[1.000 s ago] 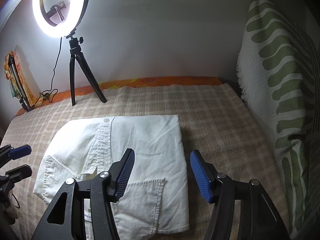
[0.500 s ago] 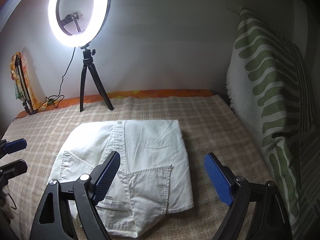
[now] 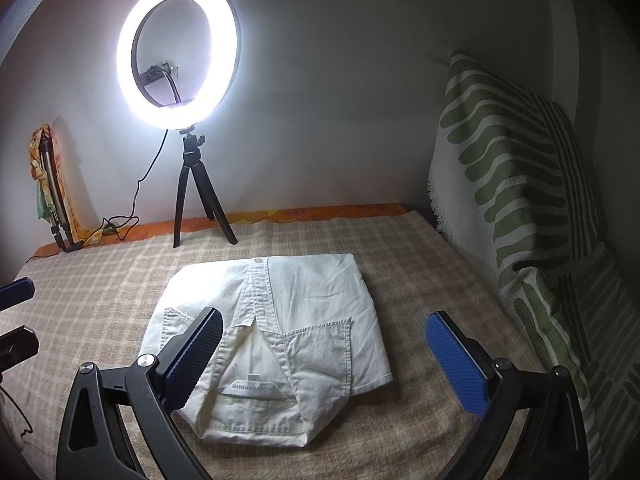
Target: Fold small clothes
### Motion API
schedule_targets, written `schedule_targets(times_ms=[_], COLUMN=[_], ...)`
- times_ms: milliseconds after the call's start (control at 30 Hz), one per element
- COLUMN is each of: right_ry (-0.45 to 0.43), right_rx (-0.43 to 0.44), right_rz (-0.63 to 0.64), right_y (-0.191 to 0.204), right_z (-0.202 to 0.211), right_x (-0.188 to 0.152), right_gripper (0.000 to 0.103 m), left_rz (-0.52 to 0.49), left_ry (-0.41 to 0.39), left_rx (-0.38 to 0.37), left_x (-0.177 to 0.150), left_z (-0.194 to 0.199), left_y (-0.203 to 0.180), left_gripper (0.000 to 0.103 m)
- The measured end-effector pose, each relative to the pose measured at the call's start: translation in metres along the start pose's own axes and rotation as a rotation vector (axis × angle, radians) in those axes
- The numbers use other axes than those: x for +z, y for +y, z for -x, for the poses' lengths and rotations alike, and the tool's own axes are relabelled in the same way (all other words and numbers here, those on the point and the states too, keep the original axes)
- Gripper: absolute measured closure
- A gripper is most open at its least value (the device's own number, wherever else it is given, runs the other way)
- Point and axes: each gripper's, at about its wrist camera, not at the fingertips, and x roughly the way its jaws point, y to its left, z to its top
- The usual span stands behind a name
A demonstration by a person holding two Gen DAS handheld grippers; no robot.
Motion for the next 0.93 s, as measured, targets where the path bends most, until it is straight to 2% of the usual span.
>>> schedule_targets(times_ms=[67, 133, 167, 200, 933], right_ry=[-0.008, -0.014, -0.015, -0.015, -0.026], right_rx=[-0.011, -0.024, -0.025, -0.026, -0.054], right_rz=[0.005, 0.009, 0.008, 0.005, 0.003], right_y=[0.004, 0.007, 0.008, 0.010, 0.012], right_z=[0.006, 0.010, 0.013, 0.015, 0.029], right_x=[-0.003, -0.006, -0.008, -0.011, -0.021], right_gripper=[0.000, 0.000, 0.000, 0.000, 0.000], left_rz=[-0.002, 0.000, 0.001, 0.007, 0.024], left_ry=[0.001, 0.013, 0.019, 0.023, 0.006], left_rx=[0.018, 0.027, 0.030, 0.035, 0.039], left_x=[-0.002, -0.005, -0.006, -0.008, -0.024], left_z=[0.005, 0.009, 0.010, 0.012, 0.022], left_y=[-0.001, -0.002, -0.003, -0.003, -0.002], left_gripper=[0.018, 0.011, 0.002, 0.000, 0.000])
